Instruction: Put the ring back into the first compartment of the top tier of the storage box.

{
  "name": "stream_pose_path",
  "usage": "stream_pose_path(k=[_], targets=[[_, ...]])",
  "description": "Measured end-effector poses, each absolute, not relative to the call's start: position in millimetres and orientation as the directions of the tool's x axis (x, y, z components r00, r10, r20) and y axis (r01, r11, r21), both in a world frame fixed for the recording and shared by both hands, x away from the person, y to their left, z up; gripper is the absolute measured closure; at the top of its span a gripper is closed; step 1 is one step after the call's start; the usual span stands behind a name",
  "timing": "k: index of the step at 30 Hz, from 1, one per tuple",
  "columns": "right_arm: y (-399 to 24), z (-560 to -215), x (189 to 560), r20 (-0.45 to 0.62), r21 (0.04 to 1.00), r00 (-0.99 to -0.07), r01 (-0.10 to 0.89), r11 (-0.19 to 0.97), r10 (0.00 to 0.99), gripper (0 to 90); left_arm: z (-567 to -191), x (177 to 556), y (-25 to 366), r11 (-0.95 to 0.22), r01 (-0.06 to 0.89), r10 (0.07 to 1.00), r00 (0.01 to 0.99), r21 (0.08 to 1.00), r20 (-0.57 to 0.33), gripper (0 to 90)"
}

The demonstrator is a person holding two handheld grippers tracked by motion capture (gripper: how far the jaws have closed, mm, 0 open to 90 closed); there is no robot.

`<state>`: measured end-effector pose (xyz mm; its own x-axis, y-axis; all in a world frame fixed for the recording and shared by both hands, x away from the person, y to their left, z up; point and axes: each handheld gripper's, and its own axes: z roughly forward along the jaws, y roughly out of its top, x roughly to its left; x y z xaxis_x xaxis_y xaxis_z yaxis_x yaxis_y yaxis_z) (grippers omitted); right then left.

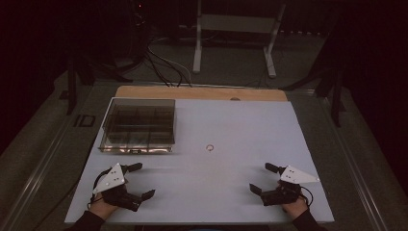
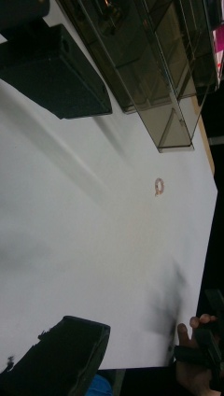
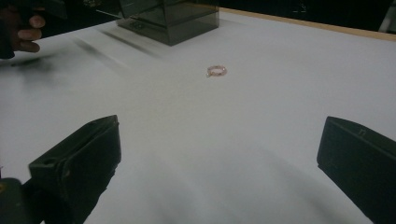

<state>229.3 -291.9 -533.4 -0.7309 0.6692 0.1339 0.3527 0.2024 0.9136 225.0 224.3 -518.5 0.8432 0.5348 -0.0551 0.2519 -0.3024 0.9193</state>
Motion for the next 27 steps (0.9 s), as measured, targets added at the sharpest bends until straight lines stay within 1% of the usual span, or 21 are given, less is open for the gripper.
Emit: stream_pose_path(k=[27], targets=[[-291.5, -532.0, 225.8, 0.108, 0.914, -0.728, 0.340, 0.219, 0.677, 0.0, -519.2, 226.1, 221.7, -0.321, 0.249, 0.525, 0.850, 0.914, -0.047, 1.0]])
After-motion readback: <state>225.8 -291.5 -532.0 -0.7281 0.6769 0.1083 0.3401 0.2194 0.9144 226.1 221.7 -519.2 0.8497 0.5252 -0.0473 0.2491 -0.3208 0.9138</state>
